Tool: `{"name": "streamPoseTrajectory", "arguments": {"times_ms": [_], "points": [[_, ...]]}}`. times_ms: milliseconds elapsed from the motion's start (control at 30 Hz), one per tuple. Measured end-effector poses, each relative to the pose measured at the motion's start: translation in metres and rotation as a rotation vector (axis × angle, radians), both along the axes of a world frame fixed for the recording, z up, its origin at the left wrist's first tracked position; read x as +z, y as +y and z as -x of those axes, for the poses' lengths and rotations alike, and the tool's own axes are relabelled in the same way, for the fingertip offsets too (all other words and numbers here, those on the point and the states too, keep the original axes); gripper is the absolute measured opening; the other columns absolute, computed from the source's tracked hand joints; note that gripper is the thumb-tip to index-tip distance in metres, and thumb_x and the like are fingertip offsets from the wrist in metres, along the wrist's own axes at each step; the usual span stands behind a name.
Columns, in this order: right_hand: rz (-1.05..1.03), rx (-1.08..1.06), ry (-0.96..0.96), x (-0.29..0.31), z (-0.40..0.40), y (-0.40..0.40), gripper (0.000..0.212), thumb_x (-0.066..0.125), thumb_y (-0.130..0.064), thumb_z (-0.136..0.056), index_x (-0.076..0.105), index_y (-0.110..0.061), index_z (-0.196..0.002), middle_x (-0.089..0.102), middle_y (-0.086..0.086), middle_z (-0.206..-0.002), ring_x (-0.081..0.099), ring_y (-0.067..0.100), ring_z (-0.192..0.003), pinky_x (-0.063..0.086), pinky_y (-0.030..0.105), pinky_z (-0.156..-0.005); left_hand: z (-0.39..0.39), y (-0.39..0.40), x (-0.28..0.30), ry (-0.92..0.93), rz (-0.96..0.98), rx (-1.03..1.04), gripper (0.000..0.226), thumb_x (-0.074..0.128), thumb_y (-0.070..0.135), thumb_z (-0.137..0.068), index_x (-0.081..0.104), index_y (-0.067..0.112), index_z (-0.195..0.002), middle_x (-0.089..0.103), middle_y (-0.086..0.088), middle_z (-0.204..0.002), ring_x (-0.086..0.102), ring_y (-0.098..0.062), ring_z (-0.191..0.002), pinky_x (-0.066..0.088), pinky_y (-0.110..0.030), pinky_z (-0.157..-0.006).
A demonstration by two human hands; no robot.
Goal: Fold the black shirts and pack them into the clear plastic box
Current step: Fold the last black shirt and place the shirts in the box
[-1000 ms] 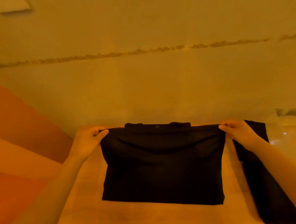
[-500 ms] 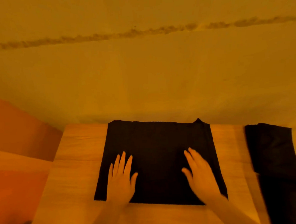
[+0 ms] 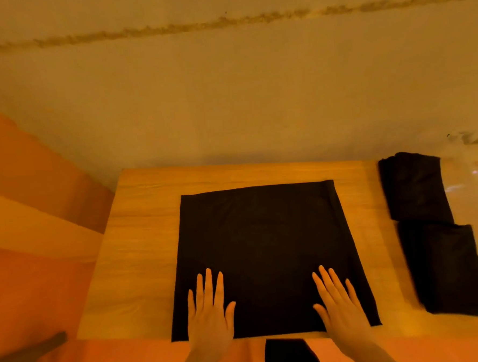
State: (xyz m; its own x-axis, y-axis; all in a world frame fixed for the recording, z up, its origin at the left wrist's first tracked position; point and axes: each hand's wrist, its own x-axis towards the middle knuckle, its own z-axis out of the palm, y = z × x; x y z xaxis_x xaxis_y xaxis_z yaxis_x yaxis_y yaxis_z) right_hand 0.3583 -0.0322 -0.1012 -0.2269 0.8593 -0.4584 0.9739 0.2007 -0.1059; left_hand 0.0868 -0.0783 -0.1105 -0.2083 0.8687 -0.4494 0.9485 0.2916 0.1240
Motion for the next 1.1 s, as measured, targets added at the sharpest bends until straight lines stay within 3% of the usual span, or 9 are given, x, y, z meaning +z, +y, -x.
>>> {"name": "streamPoseTrajectory", "arguments": {"times_ms": [133,200,367,500,633,767,900,1033,1100], "points": [[-0.101,-0.220,0.274,0.027,0.003,0.017,0.056,0.039,-0.039,-0.096,0.021,-0.020,-0.146,0.019,-0.001,-0.154,0.006,0.010,-0.142,0.010,0.033,-0.117,0.017,0.005,0.011,-0.081,-0.150,0.044,0.068,0.005,0.054,-0.094,0.035,0.013,-0.140,0.038,-0.011,-0.144,0.025,-0.027,-0.136,0.019,-0.045,-0.113],[-0.176,-0.463,0.454,0.043,0.006,0.055,0.056,0.052,-0.030,-0.092,0.031,-0.017,-0.143,0.030,0.003,-0.150,0.027,0.017,-0.138,0.025,0.033,-0.111,0.034,0.037,0.026,-0.188,-0.299,0.182,0.066,0.025,0.055,-0.093,0.030,0.011,-0.143,0.028,-0.009,-0.150,0.021,-0.024,-0.140,0.019,-0.042,-0.113],[-0.147,-0.818,0.522,0.052,0.012,0.168,0.044,0.054,-0.033,-0.092,0.047,-0.013,-0.130,0.058,0.010,-0.118,0.057,0.027,-0.101,0.045,0.035,-0.080,0.081,0.146,0.046,-0.605,-0.410,0.804,0.047,0.056,0.027,-0.091,0.045,0.015,-0.134,0.053,-0.005,-0.131,0.050,-0.022,-0.120,0.042,-0.037,-0.100],[-0.114,-0.882,0.584,0.032,0.013,0.212,0.043,0.057,-0.029,-0.090,0.050,-0.007,-0.126,0.058,0.012,-0.116,0.056,0.030,-0.103,0.044,0.034,-0.077,0.096,0.191,0.029,-0.568,-0.372,0.837,0.039,0.061,0.026,-0.088,0.057,0.009,-0.122,0.061,-0.006,-0.119,0.056,-0.022,-0.111,0.042,-0.027,-0.088],[-0.155,-0.884,0.612,0.018,0.004,0.229,0.017,0.057,-0.026,-0.091,0.056,-0.009,-0.095,0.056,0.007,-0.077,0.054,0.027,-0.071,0.040,0.030,-0.054,0.095,0.208,0.017,-0.434,-0.431,0.809,0.028,0.059,0.026,-0.090,0.063,0.007,-0.109,0.065,-0.008,-0.105,0.058,-0.020,-0.092,0.041,-0.026,-0.074],[-0.203,-0.940,0.611,0.020,-0.008,0.241,0.030,0.062,-0.024,-0.088,0.059,-0.008,-0.113,0.061,0.007,-0.102,0.057,0.025,-0.088,0.047,0.034,-0.071,0.098,0.217,0.012,-0.374,-0.561,0.706,0.023,0.052,0.025,-0.094,0.062,0.006,-0.102,0.061,-0.009,-0.090,0.056,-0.022,-0.082,0.040,-0.030,-0.068],[-0.333,-0.789,0.502,0.017,-0.006,0.247,0.035,0.059,-0.020,-0.090,0.054,-0.006,-0.121,0.057,0.014,-0.120,0.056,0.024,-0.093,0.046,0.032,-0.073,0.099,0.233,0.005,-0.272,-0.628,0.511,0.021,0.051,0.022,-0.094,0.058,0.006,-0.105,0.061,-0.010,-0.094,0.059,-0.029,-0.091,0.047,-0.039,-0.073],[-0.554,-0.263,0.376,0.012,0.030,0.220,0.047,0.058,-0.011,-0.088,0.046,-0.002,-0.132,0.049,0.017,-0.134,0.048,0.034,-0.119,0.041,0.042,-0.097,0.055,0.218,0.005,-0.026,-0.714,0.155,0.038,0.049,0.024,-0.090,0.052,0.004,-0.121,0.053,-0.018,-0.125,0.046,-0.038,-0.116,0.037,-0.049,-0.097],[-0.461,0.031,0.287,0.002,0.056,0.195,0.055,0.056,-0.023,-0.088,0.039,-0.007,-0.138,0.040,0.013,-0.143,0.036,0.030,-0.134,0.030,0.043,-0.107,0.018,0.194,0.005,-0.055,-0.533,-0.124,0.056,0.036,0.039,-0.091,0.039,0.010,-0.138,0.036,-0.013,-0.146,0.031,-0.032,-0.135,0.023,-0.045,-0.110]]}}
